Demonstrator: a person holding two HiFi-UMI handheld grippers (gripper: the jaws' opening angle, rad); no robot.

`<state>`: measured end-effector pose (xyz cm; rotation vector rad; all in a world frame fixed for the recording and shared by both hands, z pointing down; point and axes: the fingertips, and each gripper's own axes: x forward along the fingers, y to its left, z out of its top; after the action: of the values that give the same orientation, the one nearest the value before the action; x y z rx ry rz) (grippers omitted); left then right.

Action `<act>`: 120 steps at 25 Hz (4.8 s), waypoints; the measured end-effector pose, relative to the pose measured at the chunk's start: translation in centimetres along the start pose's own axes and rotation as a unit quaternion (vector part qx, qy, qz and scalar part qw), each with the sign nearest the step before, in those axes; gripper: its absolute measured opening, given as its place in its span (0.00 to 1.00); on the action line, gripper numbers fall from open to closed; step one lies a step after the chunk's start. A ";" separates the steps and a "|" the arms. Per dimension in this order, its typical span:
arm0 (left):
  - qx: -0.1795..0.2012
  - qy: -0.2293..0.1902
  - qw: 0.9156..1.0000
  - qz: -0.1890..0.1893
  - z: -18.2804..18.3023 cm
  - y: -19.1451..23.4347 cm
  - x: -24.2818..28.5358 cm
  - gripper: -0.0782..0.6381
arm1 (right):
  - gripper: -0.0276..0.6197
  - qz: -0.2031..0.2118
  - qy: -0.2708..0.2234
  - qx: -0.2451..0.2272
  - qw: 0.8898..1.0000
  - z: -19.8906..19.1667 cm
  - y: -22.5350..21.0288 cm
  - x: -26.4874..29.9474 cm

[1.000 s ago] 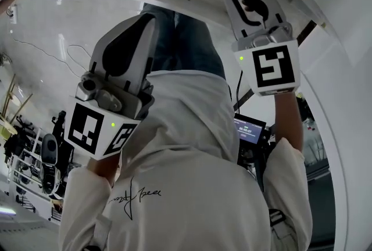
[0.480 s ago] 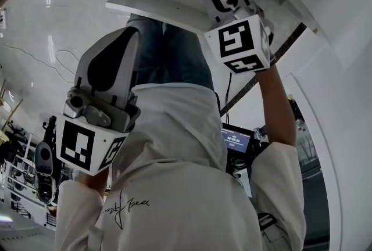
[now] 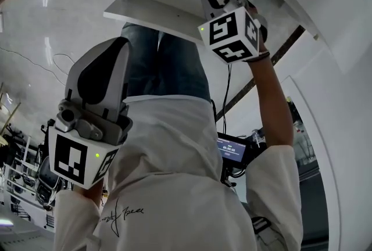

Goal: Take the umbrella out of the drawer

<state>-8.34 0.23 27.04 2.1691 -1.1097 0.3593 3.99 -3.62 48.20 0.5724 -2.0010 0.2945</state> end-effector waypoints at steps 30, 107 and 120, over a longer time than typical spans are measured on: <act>-0.035 0.027 0.999 -0.002 -3.3 3.2 2.1 0.13 | 0.37 0.024 0.117 -0.079 0.990 -5.1 -0.7 8.4; -0.004 -0.056 0.998 -0.004 2.5 -1.6 -2.3 0.13 | 0.43 0.038 0.133 -0.017 0.990 -4.9 2.0 6.5; 0.003 -0.074 0.997 -0.012 4.1 -2.1 -3.8 0.13 | 0.43 0.040 0.123 -0.019 0.991 -3.1 3.0 4.7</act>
<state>-9.20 0.65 21.16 2.2428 -1.1616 0.1948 2.96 -0.99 53.87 0.4115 -1.7899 0.3567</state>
